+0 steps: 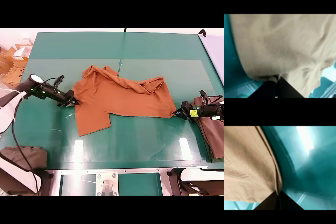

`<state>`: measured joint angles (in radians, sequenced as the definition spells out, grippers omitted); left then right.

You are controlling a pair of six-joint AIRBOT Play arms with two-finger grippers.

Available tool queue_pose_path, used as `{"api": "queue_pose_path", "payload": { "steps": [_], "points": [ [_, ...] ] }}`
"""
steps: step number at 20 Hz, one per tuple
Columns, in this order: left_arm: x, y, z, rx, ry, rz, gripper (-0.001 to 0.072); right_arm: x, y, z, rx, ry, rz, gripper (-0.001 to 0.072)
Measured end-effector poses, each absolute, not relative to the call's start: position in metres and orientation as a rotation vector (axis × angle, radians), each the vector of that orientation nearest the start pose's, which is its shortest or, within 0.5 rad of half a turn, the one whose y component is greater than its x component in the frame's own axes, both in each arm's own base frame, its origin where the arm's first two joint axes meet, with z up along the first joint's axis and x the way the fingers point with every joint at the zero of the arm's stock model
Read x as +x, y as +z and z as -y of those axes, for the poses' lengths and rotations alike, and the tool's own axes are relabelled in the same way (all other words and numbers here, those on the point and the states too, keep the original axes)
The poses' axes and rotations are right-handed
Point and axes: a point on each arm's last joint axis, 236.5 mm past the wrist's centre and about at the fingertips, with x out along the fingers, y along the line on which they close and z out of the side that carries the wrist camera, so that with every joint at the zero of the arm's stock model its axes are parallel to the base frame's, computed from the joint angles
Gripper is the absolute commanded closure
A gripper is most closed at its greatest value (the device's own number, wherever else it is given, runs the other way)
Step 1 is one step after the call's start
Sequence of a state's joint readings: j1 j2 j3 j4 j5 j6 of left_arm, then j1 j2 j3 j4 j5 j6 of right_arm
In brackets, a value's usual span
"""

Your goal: Fold the shirts.

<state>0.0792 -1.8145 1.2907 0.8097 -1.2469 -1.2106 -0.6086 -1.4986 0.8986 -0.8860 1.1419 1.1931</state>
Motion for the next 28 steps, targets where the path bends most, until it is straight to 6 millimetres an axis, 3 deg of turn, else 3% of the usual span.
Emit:
{"api": "queue_pose_path", "payload": {
  "steps": [2, 4, 5, 6, 8, 10, 12, 14, 16, 17, 20, 22, 25, 27, 28],
  "points": [
    [0.407, -0.096, 0.122, -0.559, -0.545, -1.52, 0.0682, 0.342, -0.084, 0.064, 0.912, 0.055, -1.288, 0.0701],
    [0.418, -0.056, 0.125, -0.536, -0.6, -1.455, 0.0682, 0.361, -0.043, 0.062, 0.901, 0.108, -1.184, 0.07],
    [0.425, -0.025, 0.128, -0.503, -0.633, -1.4, 0.0682, 0.373, -0.012, 0.062, 0.881, 0.14, -1.111, 0.07],
    [0.432, 0.01, 0.128, -0.461, -0.66, -1.328, 0.0681, 0.385, 0.027, 0.062, 0.848, 0.175, -1.019, 0.07],
    [0.448, 0.108, 0.127, -0.352, -0.693, -1.106, 0.0681, 0.401, 0.123, 0.06, 0.739, 0.233, -0.81, 0.07],
    [0.441, 0.231, 0.13, -0.217, -0.714, -0.822, 0.0681, 0.395, 0.231, 0.054, 0.592, 0.263, -0.585, 0.07],
    [0.403, 0.352, 0.133, -0.1, -0.708, -0.521, 0.0681, 0.369, 0.339, 0.043, 0.448, 0.247, -0.342, 0.07],
    [0.345, 0.453, 0.133, -0.021, -0.666, -0.227, 0.068, 0.326, 0.431, 0.028, 0.32, 0.201, -0.116, 0.07],
    [0.281, 0.523, 0.129, 0.028, -0.611, 0.009, 0.068, 0.28, 0.499, 0.009, 0.218, 0.146, 0.066, 0.07],
    [0.255, 0.545, 0.124, 0.052, -0.573, 0.094, 0.068, 0.259, 0.524, -0.003, 0.173, 0.125, 0.138, 0.0699],
    [0.199, 0.585, 0.107, 0.106, -0.457, 0.26, 0.068, 0.221, 0.563, -0.023, 0.107, 0.088, 0.267, 0.0699],
    [0.193, 0.586, 0.094, 0.116, -0.392, 0.268, 0.068, 0.217, 0.565, -0.021, 0.111, 0.068, 0.279, 0.0699],
    [0.227, 0.556, 0.081, 0.093, -0.347, 0.157, 0.068, 0.242, 0.535, 0.002, 0.195, 0.059, 0.205, 0.0699],
    [0.275, 0.51, 0.079, 0.052, -0.359, 0.01, 0.068, 0.277, 0.488, 0.023, 0.278, 0.076, 0.094, 0.0699],
    [0.305, 0.478, 0.079, 0.021, -0.37, -0.086, 0.068, 0.296, 0.459, 0.031, 0.32, 0.091, 0.03, 0.0699]
  ]
}}
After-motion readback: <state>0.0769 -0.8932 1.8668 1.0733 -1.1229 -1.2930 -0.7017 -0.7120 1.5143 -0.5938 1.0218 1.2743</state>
